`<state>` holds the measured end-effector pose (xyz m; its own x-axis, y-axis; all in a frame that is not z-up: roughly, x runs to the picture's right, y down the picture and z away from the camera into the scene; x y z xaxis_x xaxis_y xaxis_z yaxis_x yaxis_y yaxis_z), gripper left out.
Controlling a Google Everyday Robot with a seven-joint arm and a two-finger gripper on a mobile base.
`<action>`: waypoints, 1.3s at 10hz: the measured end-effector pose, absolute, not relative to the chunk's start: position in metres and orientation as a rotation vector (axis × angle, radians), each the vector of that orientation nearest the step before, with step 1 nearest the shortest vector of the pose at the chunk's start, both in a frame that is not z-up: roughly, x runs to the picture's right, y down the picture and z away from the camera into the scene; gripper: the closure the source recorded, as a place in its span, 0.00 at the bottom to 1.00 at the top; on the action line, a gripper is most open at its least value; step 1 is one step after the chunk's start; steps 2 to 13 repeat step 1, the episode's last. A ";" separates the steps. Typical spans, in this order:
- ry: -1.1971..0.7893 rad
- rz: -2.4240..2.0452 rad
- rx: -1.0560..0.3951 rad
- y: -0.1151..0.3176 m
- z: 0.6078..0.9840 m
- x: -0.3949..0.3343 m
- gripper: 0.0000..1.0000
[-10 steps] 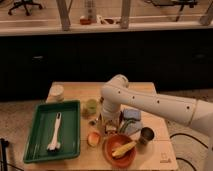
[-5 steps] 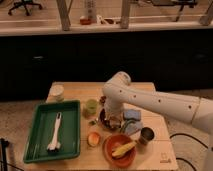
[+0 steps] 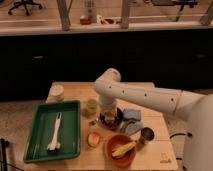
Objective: Wipe purple bowl with eraser
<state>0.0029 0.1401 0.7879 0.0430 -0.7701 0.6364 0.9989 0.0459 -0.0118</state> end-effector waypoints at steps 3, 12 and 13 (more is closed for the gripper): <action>-0.562 -1.478 -0.528 0.145 0.783 -0.002 1.00; -0.562 -1.478 -0.528 0.145 0.783 -0.002 1.00; -0.562 -1.478 -0.528 0.145 0.783 -0.002 1.00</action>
